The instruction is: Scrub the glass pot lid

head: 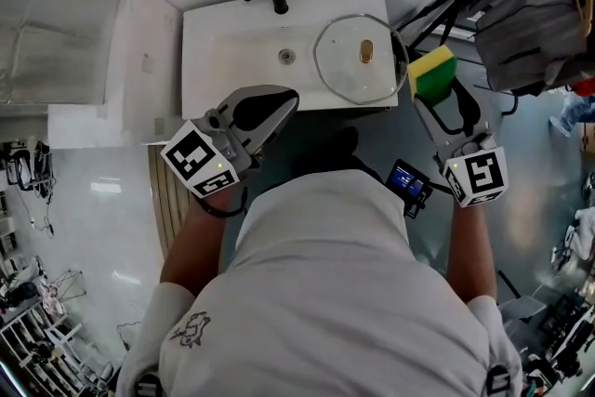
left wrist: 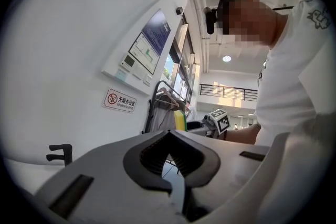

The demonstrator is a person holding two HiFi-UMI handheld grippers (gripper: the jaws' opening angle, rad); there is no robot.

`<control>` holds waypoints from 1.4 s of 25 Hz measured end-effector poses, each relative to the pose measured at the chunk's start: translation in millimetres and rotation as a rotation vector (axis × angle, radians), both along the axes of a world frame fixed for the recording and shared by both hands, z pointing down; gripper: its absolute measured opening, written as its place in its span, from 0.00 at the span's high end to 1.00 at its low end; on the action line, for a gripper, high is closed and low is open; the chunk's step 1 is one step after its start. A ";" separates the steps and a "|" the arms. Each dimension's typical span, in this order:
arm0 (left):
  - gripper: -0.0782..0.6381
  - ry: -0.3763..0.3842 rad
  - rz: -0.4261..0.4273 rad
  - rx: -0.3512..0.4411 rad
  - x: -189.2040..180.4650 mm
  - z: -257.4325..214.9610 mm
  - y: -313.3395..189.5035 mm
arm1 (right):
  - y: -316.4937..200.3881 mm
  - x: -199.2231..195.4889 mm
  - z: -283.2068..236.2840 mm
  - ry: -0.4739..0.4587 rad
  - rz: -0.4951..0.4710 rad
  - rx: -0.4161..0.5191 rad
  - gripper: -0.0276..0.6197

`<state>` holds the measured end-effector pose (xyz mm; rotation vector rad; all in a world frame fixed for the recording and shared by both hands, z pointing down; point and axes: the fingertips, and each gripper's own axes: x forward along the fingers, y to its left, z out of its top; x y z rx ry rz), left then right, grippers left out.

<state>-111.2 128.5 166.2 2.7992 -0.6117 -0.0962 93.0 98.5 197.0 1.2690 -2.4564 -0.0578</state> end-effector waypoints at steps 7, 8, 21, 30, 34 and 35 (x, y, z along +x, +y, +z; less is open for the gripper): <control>0.89 0.015 0.030 0.013 -0.7 -0.5 49.4 | 55.0 -4.7 -3.0 0.022 0.018 0.006 0.51; 0.89 0.022 0.026 0.014 1.0 -3.1 54.7 | 61.4 -1.9 -5.4 0.022 0.018 0.009 0.51; 0.89 0.038 -0.064 0.035 97.5 -23.7 129.6 | 129.9 96.8 -20.1 -0.054 -0.045 0.015 0.51; 0.89 0.027 -0.140 0.026 191.7 -17.1 212.1 | 220.4 169.5 -7.5 -0.095 -0.141 -0.020 0.51; 0.89 0.024 -0.167 0.018 222.9 -12.0 250.0 | 261.9 192.6 -5.5 -0.117 -0.173 -0.033 0.51; 0.89 0.022 -0.170 0.011 230.0 -10.4 258.0 | 270.6 196.5 -4.2 -0.121 -0.178 -0.037 0.51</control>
